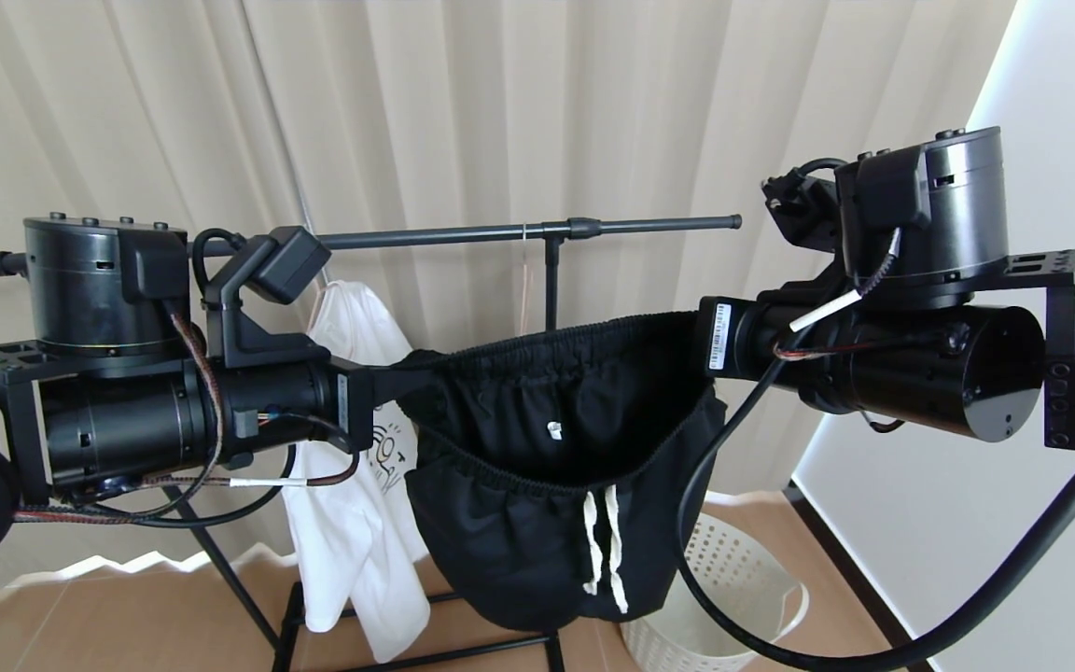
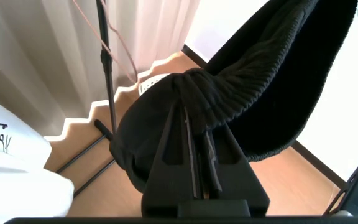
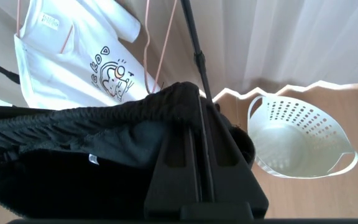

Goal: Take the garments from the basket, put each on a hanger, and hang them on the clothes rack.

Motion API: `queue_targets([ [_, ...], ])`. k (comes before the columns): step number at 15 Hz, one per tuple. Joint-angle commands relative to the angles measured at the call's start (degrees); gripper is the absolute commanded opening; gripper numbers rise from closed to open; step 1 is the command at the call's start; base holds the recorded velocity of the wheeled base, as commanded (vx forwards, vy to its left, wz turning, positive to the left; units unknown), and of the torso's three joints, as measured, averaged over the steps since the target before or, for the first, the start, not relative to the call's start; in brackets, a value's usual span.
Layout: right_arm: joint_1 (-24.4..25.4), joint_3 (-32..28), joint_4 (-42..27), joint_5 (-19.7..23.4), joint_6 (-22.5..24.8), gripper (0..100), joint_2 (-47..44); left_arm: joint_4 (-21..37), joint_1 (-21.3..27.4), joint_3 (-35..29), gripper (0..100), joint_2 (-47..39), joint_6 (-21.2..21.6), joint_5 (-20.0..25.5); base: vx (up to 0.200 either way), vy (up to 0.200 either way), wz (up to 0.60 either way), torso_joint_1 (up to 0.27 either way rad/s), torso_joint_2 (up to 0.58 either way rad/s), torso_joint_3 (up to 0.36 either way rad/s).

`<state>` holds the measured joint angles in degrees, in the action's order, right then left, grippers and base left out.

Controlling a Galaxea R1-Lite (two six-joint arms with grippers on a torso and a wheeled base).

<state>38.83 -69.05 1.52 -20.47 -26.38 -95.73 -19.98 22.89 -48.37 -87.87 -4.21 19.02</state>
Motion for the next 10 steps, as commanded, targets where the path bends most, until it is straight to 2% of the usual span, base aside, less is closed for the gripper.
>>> queue_targets([
  [1, 0.02, 0.05, -0.03, -0.10, 0.01, 0, -0.07, -0.06, 0.05, -0.06, 0, 0.07, -0.01, -0.03, 0.000, 0.000, 0.00, 0.000, 0.00, 0.000],
  [5, 0.11, 0.58, -0.91, -1.24, 0.54, 0, 0.28, -0.06, -0.04, 0.03, 0, -0.02, -0.19, -0.30, 0.000, 0.000, 0.00, 0.000, 0.00, 0.000],
  [8, 1.25, 2.95, -3.11, -1.15, 4.94, 0, 3.36, 0.29, 0.57, -0.41, 0, 1.47, -0.45, -0.65, 0.000, 0.000, 0.00, 0.000, 0.00, 0.000],
  [9, 1.34, 3.83, -5.39, -1.15, 6.52, 0, 5.64, 1.87, 1.36, -1.64, 0, 1.82, -0.45, -0.74, 0.000, 0.000, 0.00, 0.000, 0.00, 0.000],
  [10, 2.04, 4.27, -8.12, -0.98, 8.36, 0, 7.58, 5.13, 1.54, -5.50, 0, 1.39, -0.10, -0.91, 0.000, 0.000, 0.00, 0.000, 0.00, 0.000],
])
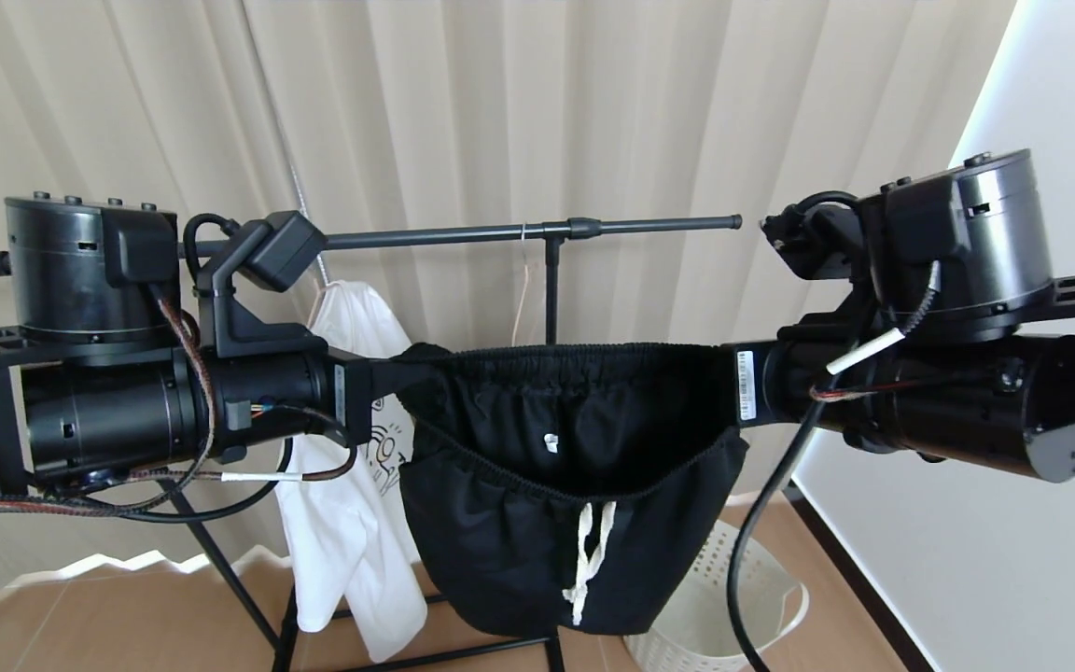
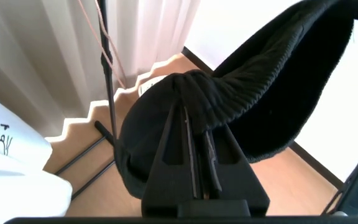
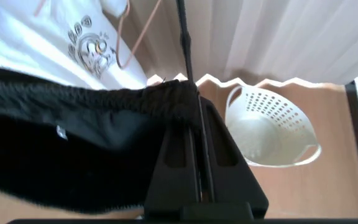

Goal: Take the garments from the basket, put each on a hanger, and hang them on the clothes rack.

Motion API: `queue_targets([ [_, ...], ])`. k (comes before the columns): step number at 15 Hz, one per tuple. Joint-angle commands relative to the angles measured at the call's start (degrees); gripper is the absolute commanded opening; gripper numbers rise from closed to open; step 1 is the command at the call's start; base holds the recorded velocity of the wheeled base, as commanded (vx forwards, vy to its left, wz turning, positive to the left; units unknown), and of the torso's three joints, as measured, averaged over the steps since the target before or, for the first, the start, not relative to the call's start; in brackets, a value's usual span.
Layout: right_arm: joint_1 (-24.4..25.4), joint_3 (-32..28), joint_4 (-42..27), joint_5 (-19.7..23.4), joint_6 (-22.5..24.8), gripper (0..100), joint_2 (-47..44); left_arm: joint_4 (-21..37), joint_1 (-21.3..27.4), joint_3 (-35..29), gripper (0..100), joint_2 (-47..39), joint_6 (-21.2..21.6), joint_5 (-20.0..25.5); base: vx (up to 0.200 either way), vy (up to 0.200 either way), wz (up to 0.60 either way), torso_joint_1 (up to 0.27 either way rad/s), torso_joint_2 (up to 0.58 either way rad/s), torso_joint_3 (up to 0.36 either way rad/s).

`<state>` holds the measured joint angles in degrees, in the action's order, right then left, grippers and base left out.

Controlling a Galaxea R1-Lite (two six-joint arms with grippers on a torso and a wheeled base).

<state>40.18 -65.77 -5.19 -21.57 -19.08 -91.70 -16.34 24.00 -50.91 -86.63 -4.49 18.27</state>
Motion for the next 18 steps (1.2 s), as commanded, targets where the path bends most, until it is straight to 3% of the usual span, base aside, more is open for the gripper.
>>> queue_targets([
  [1, 2.89, 1.78, -3.51, 0.03, 1.76, 0, 4.51, 6.05, 0.52, -7.45, 0, -1.18, 0.27, -0.26, 0.000, 0.000, 0.00, 0.000, 0.00, 0.000],
  [3, 7.10, 1.87, -7.81, 0.03, 2.47, 0, 5.74, 15.37, 0.69, -18.61, 0, -6.01, 0.00, -0.34, 0.000, 0.000, 0.00, 0.000, 0.00, 0.000],
  [6, 12.11, 1.87, -13.62, 0.21, 2.47, 0, 7.32, 16.77, 1.49, -29.78, 0, -14.18, -0.17, -0.34, 0.000, 0.000, 0.00, 0.000, 0.00, 0.000],
  [10, 19.06, 1.87, -14.14, 0.82, 1.15, 0, 5.83, 20.38, 4.21, -44.01, 0, -22.36, -0.17, 0.18, 0.000, 0.000, 0.00, 0.000, 0.00, 0.000],
  [13, 24.95, 0.03, -13.26, 0.91, -5.18, 0, 0.47, 21.78, 6.76, -53.51, 0, -28.51, -0.17, 0.27, 0.000, 0.000, 0.00, 0.000, 0.00, 0.000],
  [15, 27.06, -2.61, -11.07, 0.91, -10.80, 0, -3.49, 21.78, 7.99, -54.65, 0, -29.57, -0.17, 0.36, 0.000, 0.000, 0.00, 0.000, 0.00, 0.000],
  [16, 27.32, -5.95, -8.52, 0.82, -16.17, 0, -6.65, 21.87, 8.87, -54.91, 0, -29.57, -0.17, 1.77, 0.000, 0.000, 0.00, 0.000, 0.00, 0.000],
  [18, 27.32, -7.09, -7.55, 0.82, -18.45, 0, -8.06, 22.58, 9.04, -54.91, 0, -29.57, -0.17, 2.03, 0.000, 0.000, 0.00, 0.000, 0.00, 0.000],
])
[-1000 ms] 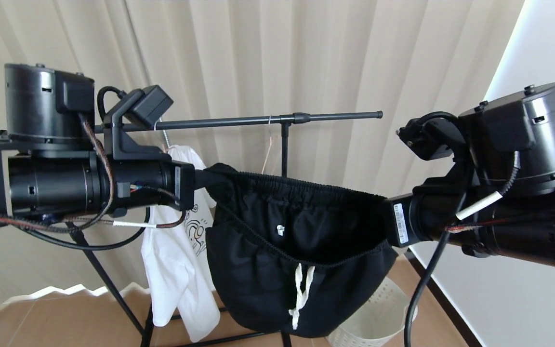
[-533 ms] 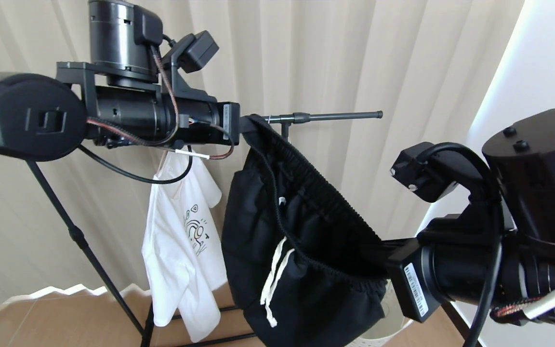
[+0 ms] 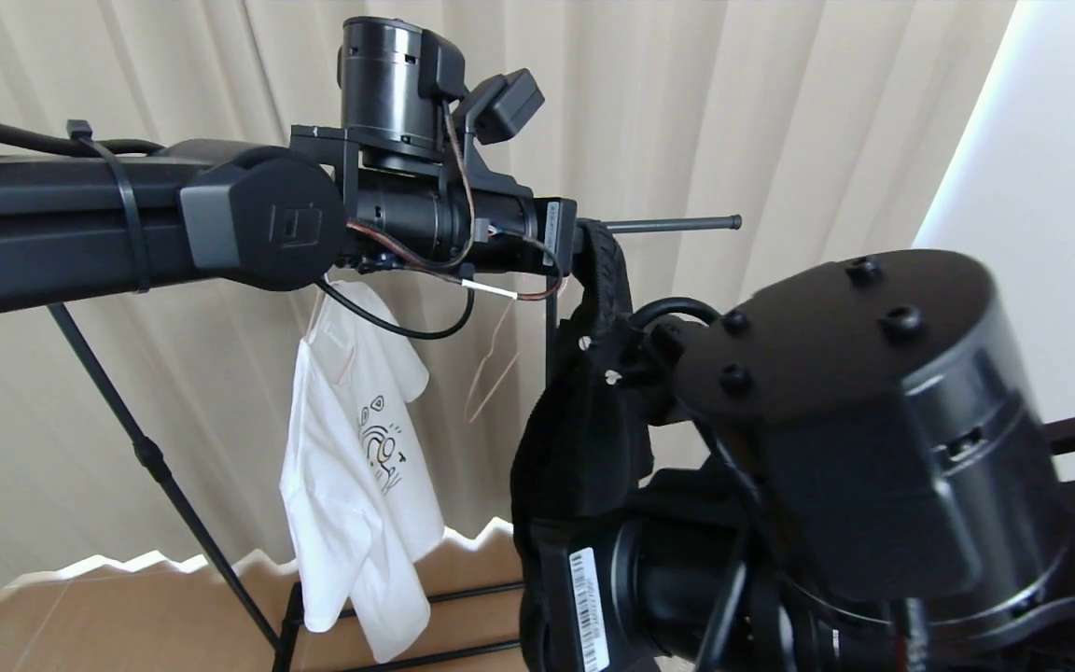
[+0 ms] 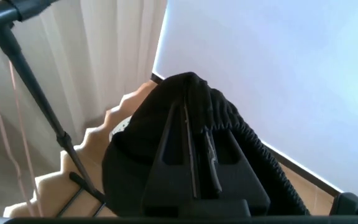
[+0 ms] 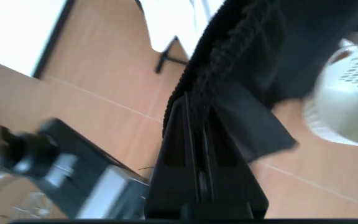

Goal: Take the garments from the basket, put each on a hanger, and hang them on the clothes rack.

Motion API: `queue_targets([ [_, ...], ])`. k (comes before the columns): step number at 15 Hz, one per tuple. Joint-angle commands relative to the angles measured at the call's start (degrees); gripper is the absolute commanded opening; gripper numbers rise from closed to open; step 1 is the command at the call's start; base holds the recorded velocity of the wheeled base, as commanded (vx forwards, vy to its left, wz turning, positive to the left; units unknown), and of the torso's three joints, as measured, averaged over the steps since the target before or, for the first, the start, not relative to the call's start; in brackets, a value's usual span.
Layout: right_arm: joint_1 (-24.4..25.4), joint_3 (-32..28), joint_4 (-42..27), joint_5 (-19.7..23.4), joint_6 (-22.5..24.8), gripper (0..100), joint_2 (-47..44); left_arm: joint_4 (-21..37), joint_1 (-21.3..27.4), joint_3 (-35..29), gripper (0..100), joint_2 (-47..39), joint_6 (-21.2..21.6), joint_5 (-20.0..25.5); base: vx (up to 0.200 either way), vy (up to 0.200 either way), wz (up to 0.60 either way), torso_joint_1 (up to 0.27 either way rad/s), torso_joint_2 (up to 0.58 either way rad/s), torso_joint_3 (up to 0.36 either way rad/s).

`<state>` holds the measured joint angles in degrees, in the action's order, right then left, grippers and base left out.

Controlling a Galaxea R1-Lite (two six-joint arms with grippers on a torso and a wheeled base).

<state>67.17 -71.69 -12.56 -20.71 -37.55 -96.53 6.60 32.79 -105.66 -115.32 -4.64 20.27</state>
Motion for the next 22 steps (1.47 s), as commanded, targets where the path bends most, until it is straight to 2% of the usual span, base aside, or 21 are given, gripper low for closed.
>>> queue_targets([
  [1, -0.11, -1.96, 0.95, -0.03, -0.60, 0, -3.23, 0.88, 0.25, -0.43, 0, -0.52, -0.01, 0.12, 0.000, 0.000, 0.00, 0.000, 0.00, 0.000],
  [6, -2.57, -0.55, 0.16, -0.56, 0.28, 0, -1.12, 2.19, -0.36, -0.52, 0, 0.63, -0.45, -0.06, 0.000, 0.000, 0.00, 0.000, 0.00, 0.000],
  [8, -6.35, 3.58, -0.28, -0.56, 7.40, 0, 2.48, 6.94, -1.77, -1.57, 0, 2.91, -0.45, -0.23, 0.000, 0.000, 0.00, 0.000, 0.00, 0.000],
  [10, -11.01, 10.35, -0.54, -1.00, 18.65, 0, 6.26, 12.13, -3.61, -2.45, 0, 5.37, -0.37, -1.46, 0.000, 0.000, 0.00, 0.000, 0.00, 0.000],
  [11, -12.77, 11.14, -0.63, -1.35, 19.88, 0, 6.35, 13.80, -3.96, -2.45, 0, 6.25, -0.28, -2.17, 0.000, 0.000, 0.00, 0.000, 0.00, 0.000],
  [14, -20.15, 10.52, -0.10, -5.13, 21.11, 0, 3.54, 22.06, -4.58, -1.57, 0, 10.38, 0.69, -6.47, 0.000, 0.000, 0.00, 0.000, 0.00, 0.000],
  [16, -24.10, 9.03, 4.65, -8.20, 21.02, 0, -0.51, 32.43, -4.49, -1.48, 0, 12.49, 4.56, -11.48, 0.000, 0.000, 0.00, 0.000, 0.00, 0.000],
  [18, -26.56, 7.80, 9.04, -8.29, 20.94, 0, -3.23, 40.78, -3.61, -0.69, 0, 13.63, 5.70, -14.56, 0.000, 0.000, 0.00, 0.000, 0.00, 0.000],
  [20, -28.06, 5.16, 11.68, -8.12, 19.62, 0, -5.43, 41.74, -1.68, 5.28, 0, 15.83, 5.88, -15.26, 0.000, 0.000, 0.00, 0.000, 0.00, 0.000],
  [22, -28.85, 0.59, 13.44, -8.12, 15.57, 0, -8.68, 40.78, 0.43, 12.23, 0, 17.50, 5.88, -15.35, 0.000, 0.000, 0.00, 0.000, 0.00, 0.000],
])
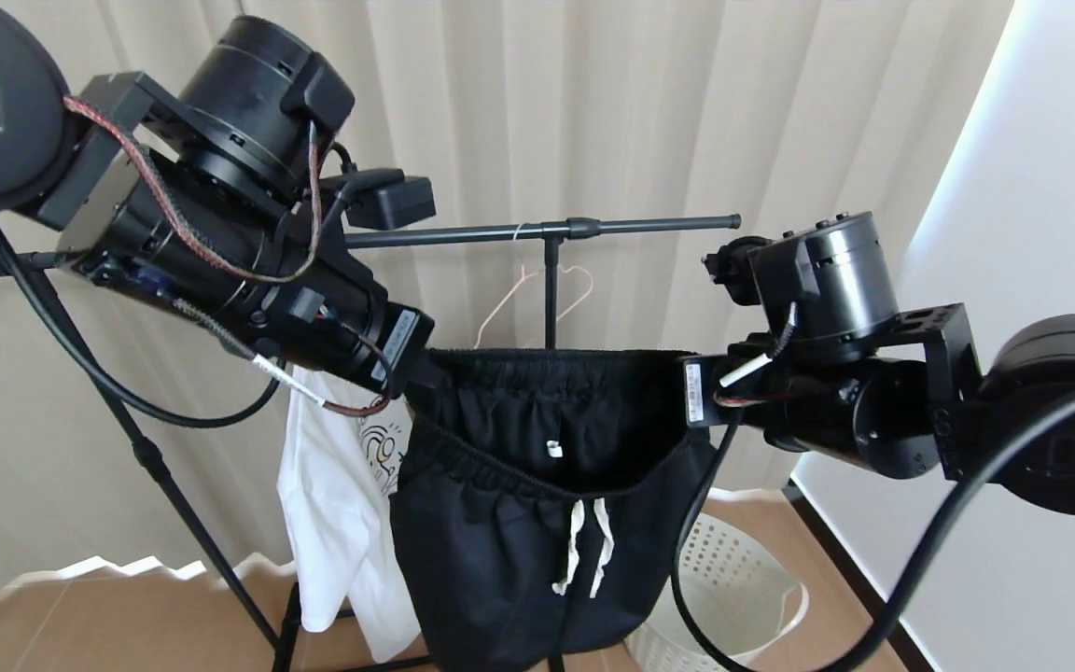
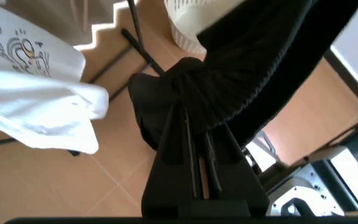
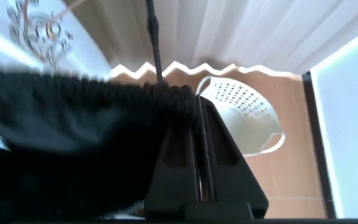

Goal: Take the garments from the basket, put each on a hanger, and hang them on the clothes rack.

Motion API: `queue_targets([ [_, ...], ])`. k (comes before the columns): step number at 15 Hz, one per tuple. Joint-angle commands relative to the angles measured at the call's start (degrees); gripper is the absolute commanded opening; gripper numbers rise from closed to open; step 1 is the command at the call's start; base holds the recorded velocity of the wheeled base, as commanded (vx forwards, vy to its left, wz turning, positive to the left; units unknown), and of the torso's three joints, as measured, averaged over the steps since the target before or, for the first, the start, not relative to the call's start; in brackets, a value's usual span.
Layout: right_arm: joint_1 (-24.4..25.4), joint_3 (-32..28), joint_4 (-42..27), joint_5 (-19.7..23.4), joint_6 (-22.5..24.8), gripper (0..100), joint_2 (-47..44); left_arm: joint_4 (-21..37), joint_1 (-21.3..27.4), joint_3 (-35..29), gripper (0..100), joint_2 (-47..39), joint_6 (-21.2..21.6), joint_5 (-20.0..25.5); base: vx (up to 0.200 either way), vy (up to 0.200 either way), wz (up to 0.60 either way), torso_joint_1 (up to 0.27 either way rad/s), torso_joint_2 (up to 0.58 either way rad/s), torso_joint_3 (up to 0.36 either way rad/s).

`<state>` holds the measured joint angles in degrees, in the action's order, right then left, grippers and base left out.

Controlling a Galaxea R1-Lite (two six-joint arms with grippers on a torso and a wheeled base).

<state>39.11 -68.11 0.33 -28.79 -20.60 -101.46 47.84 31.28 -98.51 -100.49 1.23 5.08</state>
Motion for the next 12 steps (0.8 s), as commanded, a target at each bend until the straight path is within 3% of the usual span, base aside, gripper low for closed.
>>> queue_targets([
  [1, -0.79, -4.05, 0.64, -0.03, -2.43, 0, -4.62, -1.17, 2.47, 7.02, 0, 3.10, 0.00, -0.16, 0.000, 0.000, 0.00, 0.000, 0.00, 0.000],
  [4, -0.61, -10.20, 1.69, 0.23, -9.10, 0, -9.63, -8.64, 8.27, 18.18, 0, 4.69, -0.97, 0.10, 0.000, 0.000, 0.00, 0.000, 0.00, 0.000],
  [6, 0.18, -12.84, 3.19, 0.41, -12.53, 0, -12.36, -13.82, 14.33, 21.70, 0, 4.33, -5.19, 0.37, 0.000, 0.000, 0.00, 0.000, 0.00, 0.000],
  [9, 1.15, -15.12, 4.33, 0.58, -16.22, 0, -14.73, -16.11, 21.72, 21.61, 0, 2.31, -11.43, 1.24, 0.000, 0.000, 0.00, 0.000, 0.00, 0.000],
  [10, 1.15, -15.12, 4.33, 0.58, -16.22, 0, -14.73, -16.11, 21.72, 21.61, 0, 2.31, -11.43, 1.24, 0.000, 0.000, 0.00, 0.000, 0.00, 0.000],
  [11, 2.82, -16.18, 4.33, 1.20, -18.60, 0, -14.90, -22.26, 23.56, 21.70, 0, 0.73, -18.19, 1.51, 0.000, 0.000, 0.00, 0.000, 0.00, 0.000],
  [12, 2.99, -16.09, 4.24, 2.43, -19.21, 0, -14.47, -24.02, 23.74, 21.87, 0, 0.47, -19.60, 1.60, 0.000, 0.000, 0.00, 0.000, 0.00, 0.000],
])
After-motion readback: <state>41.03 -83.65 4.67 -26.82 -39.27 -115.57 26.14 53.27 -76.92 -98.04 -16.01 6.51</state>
